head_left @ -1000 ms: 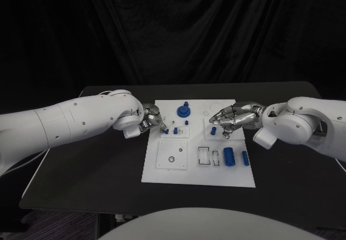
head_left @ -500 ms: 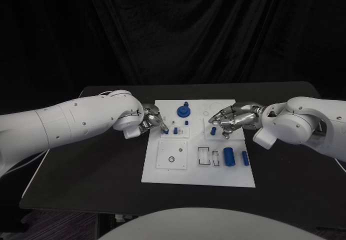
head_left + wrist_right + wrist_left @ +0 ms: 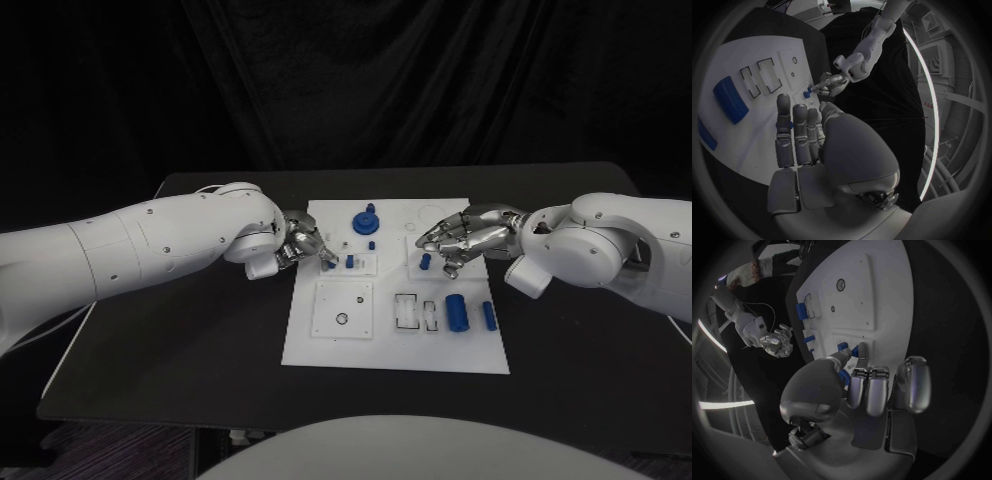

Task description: Assemble the parts on the task board

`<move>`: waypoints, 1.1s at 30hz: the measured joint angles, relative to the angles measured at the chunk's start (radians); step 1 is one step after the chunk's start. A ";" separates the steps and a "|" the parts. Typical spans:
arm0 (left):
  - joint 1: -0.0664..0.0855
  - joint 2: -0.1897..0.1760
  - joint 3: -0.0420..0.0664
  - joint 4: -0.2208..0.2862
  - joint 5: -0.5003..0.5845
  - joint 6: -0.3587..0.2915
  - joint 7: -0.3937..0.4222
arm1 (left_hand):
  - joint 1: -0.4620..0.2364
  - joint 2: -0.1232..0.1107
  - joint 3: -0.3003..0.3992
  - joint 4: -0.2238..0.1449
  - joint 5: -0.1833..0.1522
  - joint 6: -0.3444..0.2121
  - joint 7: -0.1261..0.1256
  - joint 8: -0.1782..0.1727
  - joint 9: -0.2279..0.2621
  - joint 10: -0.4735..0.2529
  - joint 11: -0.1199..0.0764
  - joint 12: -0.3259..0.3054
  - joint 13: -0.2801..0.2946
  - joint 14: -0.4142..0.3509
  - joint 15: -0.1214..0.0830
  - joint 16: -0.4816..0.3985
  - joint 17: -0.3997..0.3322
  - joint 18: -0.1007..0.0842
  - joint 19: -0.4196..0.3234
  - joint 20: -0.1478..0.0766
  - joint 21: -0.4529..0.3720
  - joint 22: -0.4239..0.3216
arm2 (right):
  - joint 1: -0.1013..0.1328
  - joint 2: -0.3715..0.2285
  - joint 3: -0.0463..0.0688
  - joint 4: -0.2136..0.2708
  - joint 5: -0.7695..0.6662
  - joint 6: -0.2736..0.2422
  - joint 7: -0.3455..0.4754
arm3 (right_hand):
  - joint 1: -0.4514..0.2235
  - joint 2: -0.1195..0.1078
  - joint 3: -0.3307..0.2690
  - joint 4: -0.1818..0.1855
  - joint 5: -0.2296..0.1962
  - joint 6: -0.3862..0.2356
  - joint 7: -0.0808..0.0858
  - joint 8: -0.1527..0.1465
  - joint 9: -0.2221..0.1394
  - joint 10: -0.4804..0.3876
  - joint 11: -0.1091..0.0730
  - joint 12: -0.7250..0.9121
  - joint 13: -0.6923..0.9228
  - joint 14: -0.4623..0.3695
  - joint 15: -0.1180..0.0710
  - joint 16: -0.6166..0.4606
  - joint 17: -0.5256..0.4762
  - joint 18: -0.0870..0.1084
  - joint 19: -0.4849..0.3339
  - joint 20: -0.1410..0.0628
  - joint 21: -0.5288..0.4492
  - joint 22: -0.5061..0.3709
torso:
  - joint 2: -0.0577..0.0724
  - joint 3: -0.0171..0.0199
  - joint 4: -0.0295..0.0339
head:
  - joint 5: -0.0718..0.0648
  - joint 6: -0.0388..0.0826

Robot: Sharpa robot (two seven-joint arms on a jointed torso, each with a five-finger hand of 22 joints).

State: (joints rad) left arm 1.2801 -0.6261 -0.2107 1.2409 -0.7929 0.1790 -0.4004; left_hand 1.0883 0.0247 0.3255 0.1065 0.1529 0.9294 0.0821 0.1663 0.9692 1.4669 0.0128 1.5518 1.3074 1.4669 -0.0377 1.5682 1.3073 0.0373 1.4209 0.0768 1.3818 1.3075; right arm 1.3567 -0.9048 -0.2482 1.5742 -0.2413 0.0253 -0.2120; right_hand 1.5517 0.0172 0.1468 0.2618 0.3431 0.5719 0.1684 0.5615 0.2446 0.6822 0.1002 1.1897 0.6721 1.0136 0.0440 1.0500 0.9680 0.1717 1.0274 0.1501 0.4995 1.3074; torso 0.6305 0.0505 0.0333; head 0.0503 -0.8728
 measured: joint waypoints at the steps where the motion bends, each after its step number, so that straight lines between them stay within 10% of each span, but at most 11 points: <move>1: 0.000 0.000 0.000 -0.002 0.000 0.002 -0.001 | -0.006 0.001 -0.010 0.010 -0.006 0.000 0.000 -0.003 -0.005 0.000 0.000 0.000 0.000 0.000 0.000 0.000 0.000 0.000 0.000 0.000 0.000 0.000 | 0.000 0.000 0.000 0.000 0.000 0.001 -0.001 | 0.000 0.000 0.000 0.000 0.000 0.000 0.000 0.000 0.000 0.000 0.000 0.000 0.000 0.000 0.000 0.000 -0.001 0.000 0.000 0.000 0.000 0.000 | 0.000 0.0000 0.0000 | 0.000 0.000; 17: 0.000 0.001 0.002 -0.014 0.001 0.010 -0.009 | -0.176 0.032 -0.208 0.181 -0.090 -0.015 0.015 -0.001 0.005 0.000 0.007 0.012 0.000 0.000 0.008 0.000 0.000 0.000 -0.006 0.006 -0.013 0.000 | -0.001 0.000 0.000 0.000 0.000 0.013 -0.007 | 0.009 -0.001 0.007 -0.007 0.016 0.004 0.004 0.000 -0.007 -0.004 0.004 0.000 -0.005 -0.004 0.004 0.004 -0.005 0.000 0.000 0.000 0.000 0.000 | 0.000 -0.0002 0.0000 | 0.002 0.000; 28: -0.007 -0.021 0.000 -0.004 0.002 -0.030 0.015 | -0.239 0.075 -0.329 0.184 -0.098 -0.029 0.018 0.053 0.071 -0.004 0.011 0.016 0.000 0.000 0.008 0.000 0.000 0.000 0.001 0.011 -0.013 0.000 | -0.002 -0.002 0.000 0.000 0.000 0.017 -0.008 | 0.009 -0.001 0.009 -0.009 0.020 0.004 0.004 0.004 -0.009 -0.004 0.004 0.000 -0.007 -0.004 0.004 0.004 -0.007 0.000 0.000 0.000 0.000 0.000 | 0.001 -0.0004 0.0002 | 0.003 0.000; 33: -0.011 -0.050 -0.002 0.014 -0.002 -0.131 0.071 | -0.142 0.073 -0.369 0.177 -0.036 -0.046 0.002 0.115 0.150 -0.002 0.008 0.016 0.000 0.000 0.008 0.000 0.000 0.000 0.020 0.002 0.003 0.000 | -0.003 -0.006 0.000 0.002 0.000 0.018 -0.007 | 0.009 -0.001 0.009 -0.009 0.024 0.007 0.000 0.004 -0.010 -0.004 0.004 0.000 -0.007 -0.004 0.004 0.004 -0.008 0.000 0.000 0.000 0.000 0.000 | 0.001 -0.0006 0.0003 | -0.001 0.000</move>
State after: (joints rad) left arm 1.2689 -0.6757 -0.2123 1.2548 -0.7950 0.0480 -0.3290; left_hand 0.9459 0.0974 -0.0433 0.2836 0.1172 0.8833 0.0837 0.2809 1.1194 1.4651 0.0213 1.5674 1.3074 1.4669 -0.0301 1.5682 1.3073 0.0373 1.4409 0.0787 1.3844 1.3074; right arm 1.3542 -0.9107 -0.2481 1.5758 -0.2414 0.0430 -0.2194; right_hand 1.5608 0.0160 0.1562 0.2524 0.3675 0.5791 0.1684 0.5654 0.2348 0.6787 0.1037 1.1897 0.6649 1.0101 0.0475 1.0540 0.9603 0.1717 1.0274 0.1501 0.4995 1.3074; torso 0.6310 0.0500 0.0336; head 0.0495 -0.8728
